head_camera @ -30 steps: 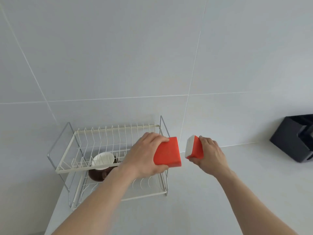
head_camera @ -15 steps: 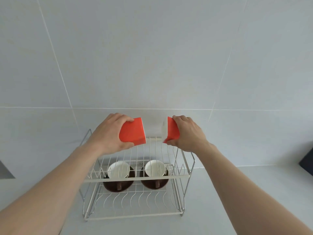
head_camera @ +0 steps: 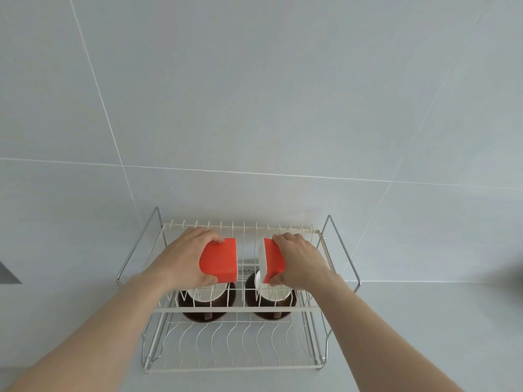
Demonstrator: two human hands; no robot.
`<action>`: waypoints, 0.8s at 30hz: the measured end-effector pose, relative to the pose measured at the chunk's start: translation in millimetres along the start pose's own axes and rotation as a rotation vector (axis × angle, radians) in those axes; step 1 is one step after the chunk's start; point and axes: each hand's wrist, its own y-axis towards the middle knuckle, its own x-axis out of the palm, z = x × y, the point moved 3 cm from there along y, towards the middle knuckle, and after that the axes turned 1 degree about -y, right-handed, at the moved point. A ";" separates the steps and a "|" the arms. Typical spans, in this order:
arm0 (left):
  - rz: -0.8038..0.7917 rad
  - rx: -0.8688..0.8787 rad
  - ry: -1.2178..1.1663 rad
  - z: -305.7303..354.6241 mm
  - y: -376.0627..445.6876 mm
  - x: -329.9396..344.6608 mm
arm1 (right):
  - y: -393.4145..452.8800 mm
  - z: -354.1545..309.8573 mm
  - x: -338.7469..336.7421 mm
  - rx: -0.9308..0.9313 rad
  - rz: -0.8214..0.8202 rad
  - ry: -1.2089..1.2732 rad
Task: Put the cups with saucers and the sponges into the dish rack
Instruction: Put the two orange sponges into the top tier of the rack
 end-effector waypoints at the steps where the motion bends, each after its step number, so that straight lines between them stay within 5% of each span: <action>1: -0.007 -0.001 -0.003 -1.1 1.3 2.5 | 1.0 -0.2 2.4 0.000 0.007 0.012; 24: 0.000 -0.065 0.066 -1.3 -2.6 9.6 | 0.5 5.6 15.5 0.061 0.089 0.052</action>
